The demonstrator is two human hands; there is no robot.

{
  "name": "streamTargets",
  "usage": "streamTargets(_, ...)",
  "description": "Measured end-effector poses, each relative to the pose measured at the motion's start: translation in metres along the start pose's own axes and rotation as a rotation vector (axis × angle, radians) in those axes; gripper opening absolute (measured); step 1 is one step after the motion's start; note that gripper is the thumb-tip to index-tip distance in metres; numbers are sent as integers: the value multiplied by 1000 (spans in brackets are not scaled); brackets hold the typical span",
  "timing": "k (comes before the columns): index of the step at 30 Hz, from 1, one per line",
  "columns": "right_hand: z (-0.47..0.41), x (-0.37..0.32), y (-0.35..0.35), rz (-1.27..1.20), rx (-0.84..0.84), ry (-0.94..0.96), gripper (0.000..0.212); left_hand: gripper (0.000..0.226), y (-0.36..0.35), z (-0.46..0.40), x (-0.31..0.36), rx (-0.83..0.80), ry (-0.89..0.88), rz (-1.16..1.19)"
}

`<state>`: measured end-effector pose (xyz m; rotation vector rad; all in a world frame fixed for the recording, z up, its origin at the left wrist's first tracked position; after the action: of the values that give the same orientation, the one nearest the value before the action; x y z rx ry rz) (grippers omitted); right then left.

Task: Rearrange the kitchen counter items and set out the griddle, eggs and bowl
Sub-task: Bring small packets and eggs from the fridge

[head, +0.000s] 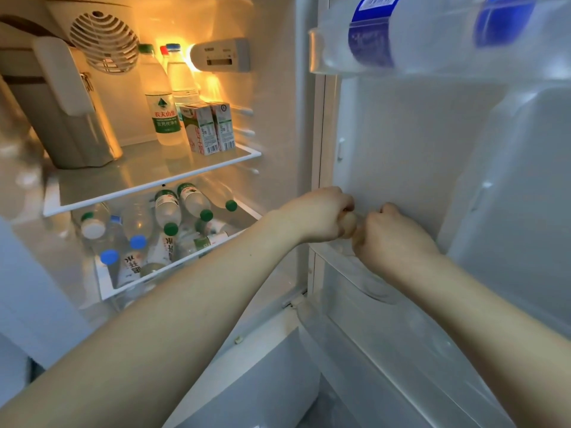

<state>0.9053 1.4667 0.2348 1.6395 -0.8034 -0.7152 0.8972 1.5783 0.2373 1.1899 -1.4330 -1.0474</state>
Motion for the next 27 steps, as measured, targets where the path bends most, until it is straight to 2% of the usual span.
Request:
streamTargets(6, 2, -2, -1, -6, 45, 27, 22, 24, 1, 0, 4, 15, 12, -4)
streamTargets(9, 3, -2, -1, -34, 62, 39, 13, 19, 1, 1, 5, 31, 18, 19)
streamTargets(10, 3, -2, 0, -44, 67, 44, 8, 18, 0, 1, 5, 31, 28, 28)
streamTargets(14, 4, -1, 0, -57, 75, 67, 13, 17, -1, 1, 4, 18, 53, 60)
streamTargets(17, 6, -1, 0, -70, 73, 71, 5, 18, -3, -1, 3, 10, 76, 56)
streamTargets(22, 8, 4, 5, -148, 76, 16, 14, 21, -2, 0, 3, 19, 59, 34)
streamTargets(27, 10, 8, 20, -315, 171, -38, 20, 26, 11, 12, 3, 104, 53, 93)
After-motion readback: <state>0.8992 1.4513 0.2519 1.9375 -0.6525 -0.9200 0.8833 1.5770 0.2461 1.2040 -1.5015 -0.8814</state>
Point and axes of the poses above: each hand's wrist, its own z-axis away from the middle knuckle, its own y-axis out of the back of the hand, x = y × z, the point moved 6 cm from there along -z, towards the middle knuckle, and after that the axes turned 1 degree about -y, right-handed, at the moved point
